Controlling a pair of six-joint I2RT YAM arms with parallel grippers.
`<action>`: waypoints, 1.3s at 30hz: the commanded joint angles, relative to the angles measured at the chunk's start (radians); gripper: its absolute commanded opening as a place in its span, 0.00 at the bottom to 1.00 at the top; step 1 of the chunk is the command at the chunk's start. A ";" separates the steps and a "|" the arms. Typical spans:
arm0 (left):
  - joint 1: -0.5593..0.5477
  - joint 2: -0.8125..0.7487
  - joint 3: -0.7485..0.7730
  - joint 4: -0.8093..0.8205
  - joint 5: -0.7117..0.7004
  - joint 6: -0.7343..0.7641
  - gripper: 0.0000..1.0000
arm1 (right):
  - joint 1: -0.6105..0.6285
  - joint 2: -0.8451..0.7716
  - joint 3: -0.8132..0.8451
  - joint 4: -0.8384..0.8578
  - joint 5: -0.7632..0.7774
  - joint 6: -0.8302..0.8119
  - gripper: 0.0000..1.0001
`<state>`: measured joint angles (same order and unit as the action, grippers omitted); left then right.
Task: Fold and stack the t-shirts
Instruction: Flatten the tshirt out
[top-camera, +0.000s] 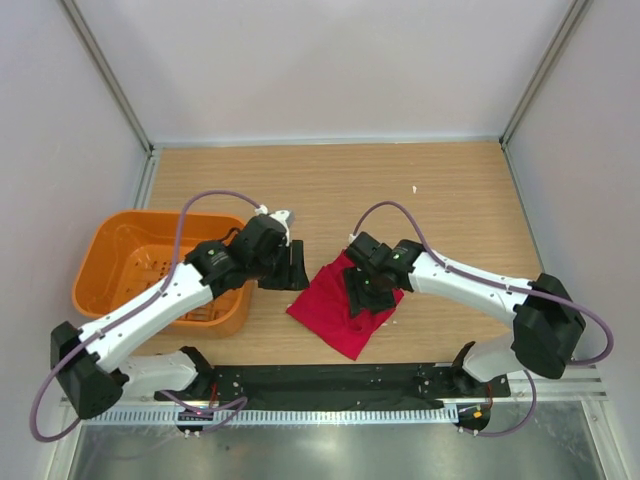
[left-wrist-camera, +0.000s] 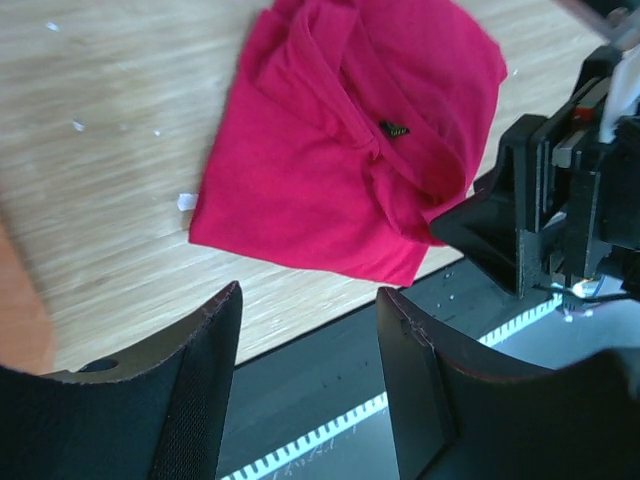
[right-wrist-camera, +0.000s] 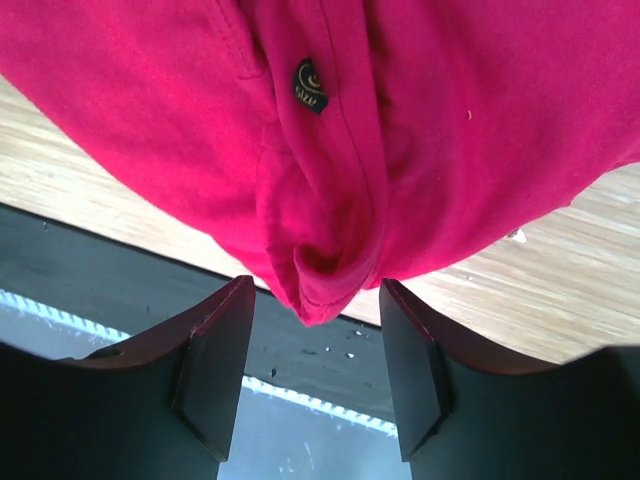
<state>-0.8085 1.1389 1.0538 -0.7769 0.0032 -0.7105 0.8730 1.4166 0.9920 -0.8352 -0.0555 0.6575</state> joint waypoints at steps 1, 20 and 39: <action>0.002 0.045 0.012 0.045 0.096 0.020 0.57 | 0.001 0.013 -0.012 0.056 0.051 -0.002 0.58; 0.003 -0.244 0.104 -0.101 -0.268 -0.003 0.53 | 0.000 -0.004 0.955 0.024 0.226 -0.297 0.02; 0.005 -0.450 0.112 -0.208 -0.387 -0.044 0.53 | -0.002 -0.006 1.236 -0.054 0.144 -0.348 0.01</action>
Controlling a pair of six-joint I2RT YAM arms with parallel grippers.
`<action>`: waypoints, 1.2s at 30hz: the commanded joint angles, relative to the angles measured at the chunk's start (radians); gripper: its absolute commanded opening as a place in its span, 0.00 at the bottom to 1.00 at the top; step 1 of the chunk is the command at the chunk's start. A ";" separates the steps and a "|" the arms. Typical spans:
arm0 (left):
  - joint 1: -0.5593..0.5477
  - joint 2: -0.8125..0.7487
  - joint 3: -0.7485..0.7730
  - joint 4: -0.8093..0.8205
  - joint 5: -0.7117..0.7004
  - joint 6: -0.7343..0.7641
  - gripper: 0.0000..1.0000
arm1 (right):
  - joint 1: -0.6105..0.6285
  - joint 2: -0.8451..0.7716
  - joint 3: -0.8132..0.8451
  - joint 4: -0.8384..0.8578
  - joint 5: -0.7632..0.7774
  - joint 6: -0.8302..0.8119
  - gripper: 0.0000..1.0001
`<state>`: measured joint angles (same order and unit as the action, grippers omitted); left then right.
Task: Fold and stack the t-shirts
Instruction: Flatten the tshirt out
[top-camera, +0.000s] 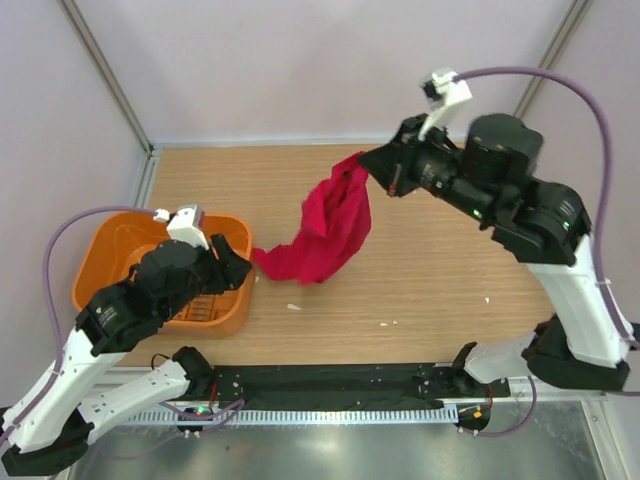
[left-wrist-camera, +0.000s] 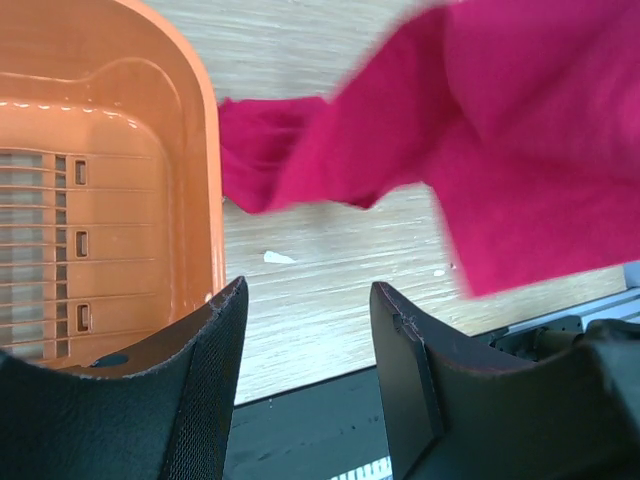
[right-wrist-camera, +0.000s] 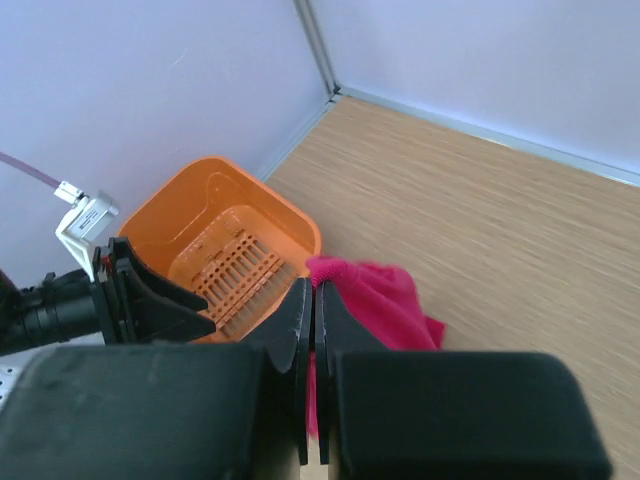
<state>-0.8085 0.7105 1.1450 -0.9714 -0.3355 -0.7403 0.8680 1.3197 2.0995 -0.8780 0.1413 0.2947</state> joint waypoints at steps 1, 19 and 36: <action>0.005 -0.020 0.031 -0.019 -0.050 -0.014 0.53 | 0.003 0.084 0.160 -0.033 -0.019 0.011 0.01; -0.011 0.187 -0.004 0.440 0.447 -0.083 1.00 | 0.006 -0.126 -0.309 0.252 -0.298 0.173 0.01; -0.020 0.305 0.036 0.370 0.504 -0.151 0.84 | 0.005 -0.097 -0.314 0.254 -0.279 0.147 0.01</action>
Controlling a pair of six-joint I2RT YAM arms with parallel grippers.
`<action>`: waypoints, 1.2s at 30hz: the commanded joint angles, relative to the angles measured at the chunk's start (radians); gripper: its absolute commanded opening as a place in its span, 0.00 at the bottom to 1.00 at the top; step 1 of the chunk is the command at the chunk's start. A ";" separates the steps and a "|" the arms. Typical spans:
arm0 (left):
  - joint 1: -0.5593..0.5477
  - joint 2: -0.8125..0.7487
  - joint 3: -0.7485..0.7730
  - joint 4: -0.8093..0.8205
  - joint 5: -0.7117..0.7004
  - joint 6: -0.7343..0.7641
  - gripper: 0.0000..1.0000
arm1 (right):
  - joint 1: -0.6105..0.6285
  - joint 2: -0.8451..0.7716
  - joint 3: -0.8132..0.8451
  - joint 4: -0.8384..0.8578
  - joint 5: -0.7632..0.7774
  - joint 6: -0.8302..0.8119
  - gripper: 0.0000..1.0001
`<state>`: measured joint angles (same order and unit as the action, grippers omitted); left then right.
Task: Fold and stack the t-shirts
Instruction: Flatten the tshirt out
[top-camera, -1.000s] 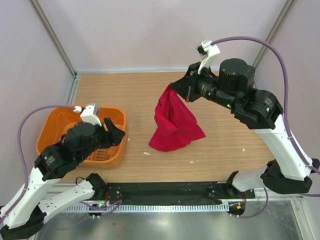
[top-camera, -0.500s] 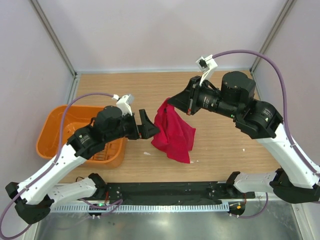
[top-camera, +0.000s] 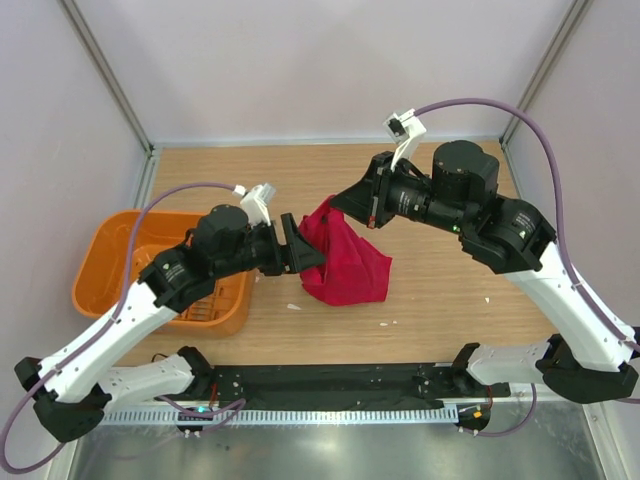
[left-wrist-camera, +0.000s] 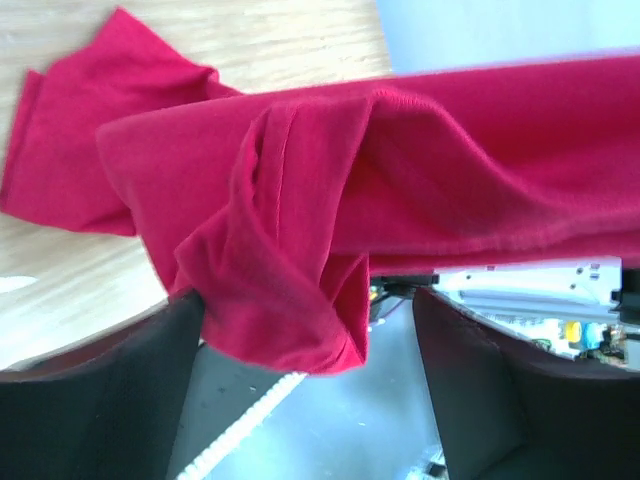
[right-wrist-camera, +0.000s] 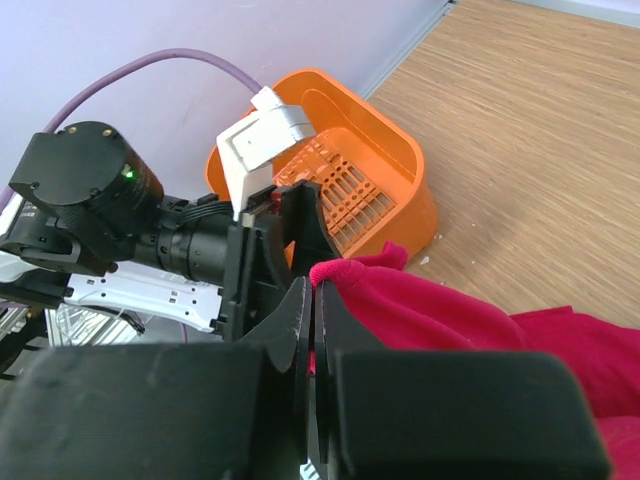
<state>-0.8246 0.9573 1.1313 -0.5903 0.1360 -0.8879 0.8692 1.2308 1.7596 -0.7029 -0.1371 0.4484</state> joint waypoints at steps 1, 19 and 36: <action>-0.004 0.073 0.057 -0.029 0.033 0.000 0.70 | 0.005 -0.008 0.034 0.080 -0.001 -0.005 0.01; -0.001 0.123 0.665 -0.311 -0.527 0.559 0.00 | 0.004 -0.128 0.058 -0.053 0.051 0.015 0.02; -0.001 0.106 0.862 -0.039 -0.259 0.661 0.00 | 0.004 -0.255 -0.054 0.001 -0.011 0.197 0.02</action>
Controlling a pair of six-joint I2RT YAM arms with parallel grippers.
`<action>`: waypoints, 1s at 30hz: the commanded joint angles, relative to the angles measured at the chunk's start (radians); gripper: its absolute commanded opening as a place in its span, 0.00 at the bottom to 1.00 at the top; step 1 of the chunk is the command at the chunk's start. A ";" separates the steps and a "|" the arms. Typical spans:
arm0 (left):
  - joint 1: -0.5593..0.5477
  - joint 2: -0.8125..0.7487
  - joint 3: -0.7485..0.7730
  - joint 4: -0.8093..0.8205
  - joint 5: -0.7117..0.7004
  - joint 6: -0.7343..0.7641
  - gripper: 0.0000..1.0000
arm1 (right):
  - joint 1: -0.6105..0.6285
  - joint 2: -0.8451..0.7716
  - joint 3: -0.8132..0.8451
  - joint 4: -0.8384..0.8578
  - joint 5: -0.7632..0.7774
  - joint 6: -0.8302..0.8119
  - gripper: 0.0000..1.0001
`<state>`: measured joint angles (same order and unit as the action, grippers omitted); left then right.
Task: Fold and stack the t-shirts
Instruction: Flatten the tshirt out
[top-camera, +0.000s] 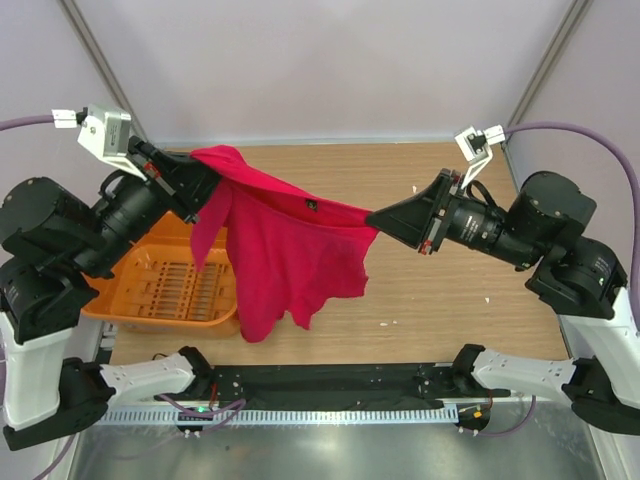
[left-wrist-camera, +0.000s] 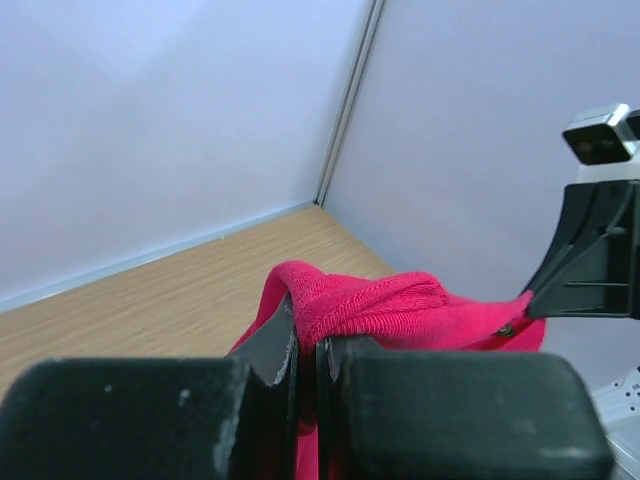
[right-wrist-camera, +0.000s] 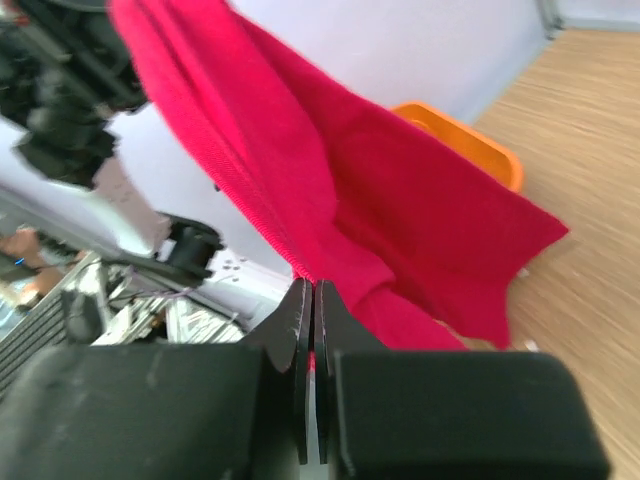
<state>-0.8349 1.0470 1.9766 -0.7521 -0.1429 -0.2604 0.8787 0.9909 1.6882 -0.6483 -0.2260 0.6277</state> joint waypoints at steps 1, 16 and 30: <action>0.010 0.031 -0.004 0.144 0.023 0.035 0.00 | -0.006 -0.012 0.030 -0.112 0.159 0.009 0.01; -0.125 1.102 0.570 -0.421 -0.149 -0.157 0.79 | -0.489 -0.057 -0.467 -0.673 0.873 0.184 0.60; -0.110 0.364 -0.708 -0.034 0.106 -0.364 0.61 | -0.489 0.050 -0.827 -0.133 0.082 0.023 0.71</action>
<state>-0.9390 1.3674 1.4921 -0.8555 -0.1524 -0.5247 0.3885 1.0050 0.9176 -0.9771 0.0589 0.6300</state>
